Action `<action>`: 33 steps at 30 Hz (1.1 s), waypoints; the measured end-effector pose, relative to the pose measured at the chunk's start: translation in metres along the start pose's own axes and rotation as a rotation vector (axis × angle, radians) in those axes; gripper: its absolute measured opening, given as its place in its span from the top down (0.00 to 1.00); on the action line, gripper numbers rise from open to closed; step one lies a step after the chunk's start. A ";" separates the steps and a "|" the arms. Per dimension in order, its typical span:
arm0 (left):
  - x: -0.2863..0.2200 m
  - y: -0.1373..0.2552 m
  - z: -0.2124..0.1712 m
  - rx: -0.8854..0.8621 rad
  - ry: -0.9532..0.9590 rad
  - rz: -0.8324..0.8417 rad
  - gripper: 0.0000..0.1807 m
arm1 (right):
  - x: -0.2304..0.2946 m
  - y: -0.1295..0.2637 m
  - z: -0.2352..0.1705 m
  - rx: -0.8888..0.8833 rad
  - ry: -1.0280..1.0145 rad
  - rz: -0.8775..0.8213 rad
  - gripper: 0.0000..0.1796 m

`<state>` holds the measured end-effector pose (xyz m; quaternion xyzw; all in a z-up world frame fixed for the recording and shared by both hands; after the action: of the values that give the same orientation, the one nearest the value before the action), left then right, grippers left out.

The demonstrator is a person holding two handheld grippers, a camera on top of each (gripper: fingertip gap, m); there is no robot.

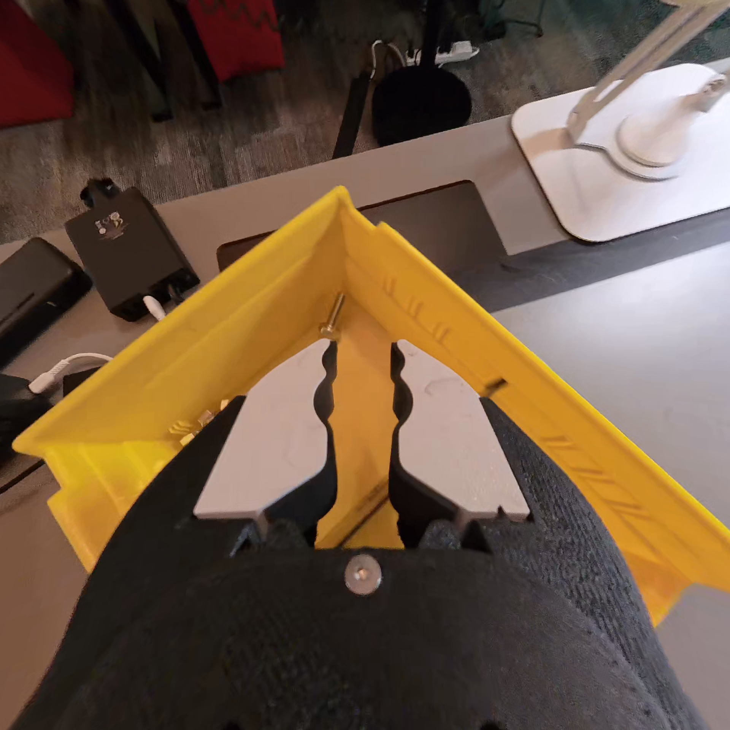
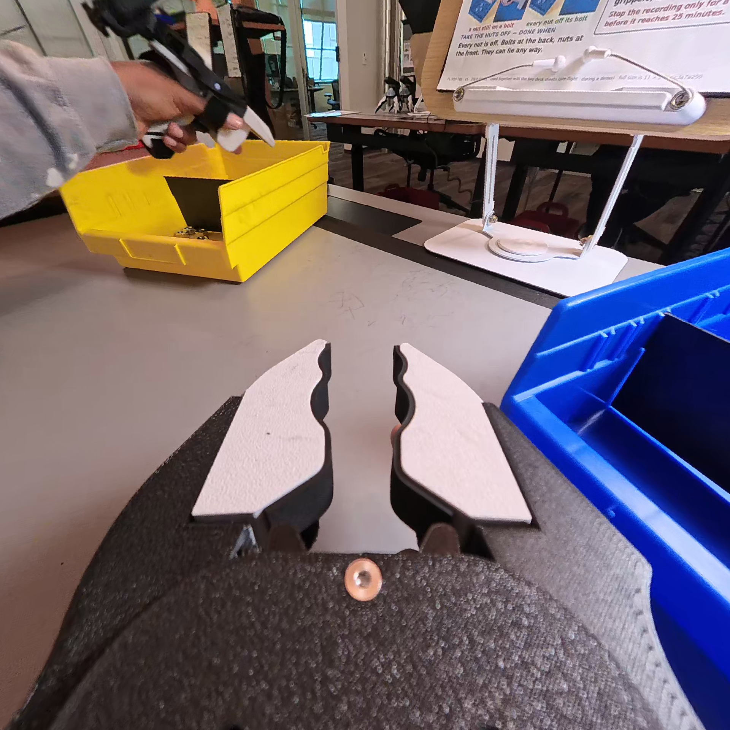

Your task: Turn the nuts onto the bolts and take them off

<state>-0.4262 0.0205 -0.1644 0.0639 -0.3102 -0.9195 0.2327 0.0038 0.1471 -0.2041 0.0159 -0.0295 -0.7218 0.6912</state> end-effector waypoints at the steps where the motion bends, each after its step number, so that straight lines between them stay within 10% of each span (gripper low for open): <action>1: -0.007 0.009 -0.001 -0.028 -0.027 -0.001 0.85 | 0.000 0.000 0.001 -0.003 0.007 -0.005 0.84; 20: -0.214 0.109 -0.071 -0.607 0.100 -0.077 0.84 | -0.017 0.003 0.023 -0.103 0.149 -0.201 0.83; 33: -0.240 0.113 -0.078 -0.733 0.005 -0.367 0.79 | -0.021 0.012 0.035 -0.207 0.004 -0.109 0.81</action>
<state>-0.1496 0.0115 -0.1656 0.0330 0.0552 -0.9953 0.0729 0.0145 0.1682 -0.1693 -0.0526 0.0475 -0.7574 0.6491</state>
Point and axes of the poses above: each gripper's, where its closed fingertips meet, y back along the fingers, z out of its top, x = y × z across the jaws, the point moved 3 cm from there along y, back along the fingers, and after that the axes turned 6 degrees about -x, right-handed, at the moved point
